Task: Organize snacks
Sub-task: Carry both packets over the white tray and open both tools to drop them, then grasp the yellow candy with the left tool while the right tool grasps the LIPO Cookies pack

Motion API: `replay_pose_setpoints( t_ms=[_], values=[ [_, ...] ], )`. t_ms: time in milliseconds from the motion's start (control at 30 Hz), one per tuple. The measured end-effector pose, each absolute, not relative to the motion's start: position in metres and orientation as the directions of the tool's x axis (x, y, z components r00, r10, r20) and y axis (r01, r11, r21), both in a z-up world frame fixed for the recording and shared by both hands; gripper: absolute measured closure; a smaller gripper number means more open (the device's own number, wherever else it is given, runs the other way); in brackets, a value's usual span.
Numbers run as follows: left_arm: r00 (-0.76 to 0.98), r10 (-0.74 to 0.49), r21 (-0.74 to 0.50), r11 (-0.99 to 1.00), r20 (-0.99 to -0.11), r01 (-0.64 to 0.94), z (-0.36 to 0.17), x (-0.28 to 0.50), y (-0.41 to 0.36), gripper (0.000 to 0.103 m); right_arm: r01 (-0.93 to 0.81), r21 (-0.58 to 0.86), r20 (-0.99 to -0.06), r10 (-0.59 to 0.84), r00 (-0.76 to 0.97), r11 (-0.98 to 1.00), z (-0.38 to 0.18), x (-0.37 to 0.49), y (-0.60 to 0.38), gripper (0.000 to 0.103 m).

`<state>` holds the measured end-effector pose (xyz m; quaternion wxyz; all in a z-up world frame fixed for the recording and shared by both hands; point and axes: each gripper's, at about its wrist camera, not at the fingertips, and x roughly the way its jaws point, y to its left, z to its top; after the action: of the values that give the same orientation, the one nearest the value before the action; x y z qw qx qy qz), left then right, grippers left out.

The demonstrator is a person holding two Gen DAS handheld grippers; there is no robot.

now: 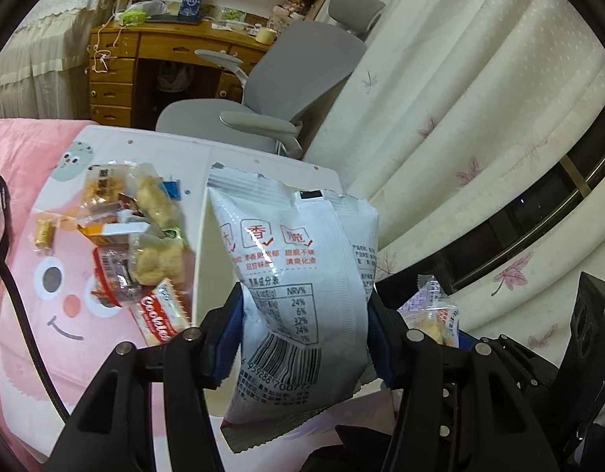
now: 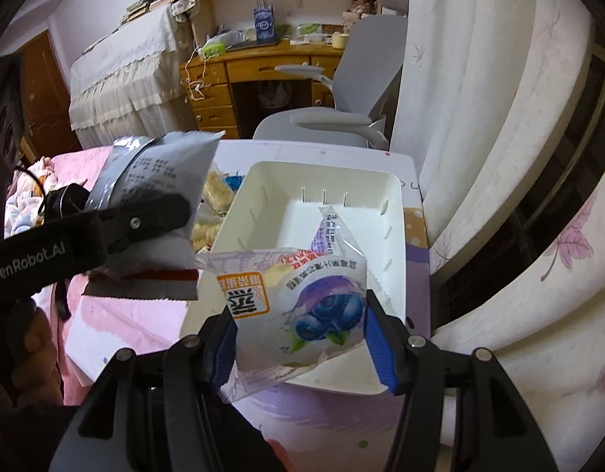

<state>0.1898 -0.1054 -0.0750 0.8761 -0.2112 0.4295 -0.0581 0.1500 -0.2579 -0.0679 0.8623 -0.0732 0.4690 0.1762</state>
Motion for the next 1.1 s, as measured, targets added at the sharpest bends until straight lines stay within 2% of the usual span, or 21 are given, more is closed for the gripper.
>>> replay_pose_setpoints(
  t_ms=[67, 100, 133, 167, 467, 800, 1100],
  values=[
    [0.617, -0.273, -0.414, 0.906, -0.738, -0.094, -0.078, 0.193, -0.109, 0.030, -0.372, 0.041, -0.842, 0.233, 0.487, 0.927, -0.073, 0.156, -0.263, 0.043],
    [0.622, -0.275, -0.421, 0.901, -0.733, -0.098, -0.078, 0.194, -0.109, 0.027, -0.369, 0.031, -0.849, 0.219, 0.481, 0.929, -0.075, 0.158, -0.262, 0.038],
    [0.630, -0.277, -0.430, 0.898, -0.725, -0.100, -0.078, 0.193, -0.107, 0.027, -0.368, 0.018, -0.855, 0.205, 0.476, 0.930, -0.078, 0.160, -0.262, 0.031],
    [0.640, -0.273, -0.433, 0.895, -0.718, -0.105, -0.077, 0.192, -0.106, 0.027, -0.370, 0.006, -0.858, 0.195, 0.475, 0.929, -0.080, 0.161, -0.261, 0.030],
    [0.652, -0.208, -0.413, 0.894, -0.729, -0.176, -0.076, 0.185, -0.090, 0.026, -0.405, 0.014, -0.857, 0.220, 0.467, 0.914, -0.083, 0.161, -0.255, 0.030],
    [0.569, -0.156, -0.362, 0.892, -0.807, -0.270, -0.099, 0.165, -0.057, 0.026, -0.421, 0.030, -0.886, 0.219, 0.408, 0.907, -0.099, 0.151, -0.232, 0.030],
    [0.532, -0.148, -0.337, 0.900, -0.834, -0.277, -0.109, 0.135, -0.012, 0.026, -0.408, 0.034, -0.912, 0.195, 0.361, 0.912, -0.113, 0.135, -0.193, 0.030]
  ],
)
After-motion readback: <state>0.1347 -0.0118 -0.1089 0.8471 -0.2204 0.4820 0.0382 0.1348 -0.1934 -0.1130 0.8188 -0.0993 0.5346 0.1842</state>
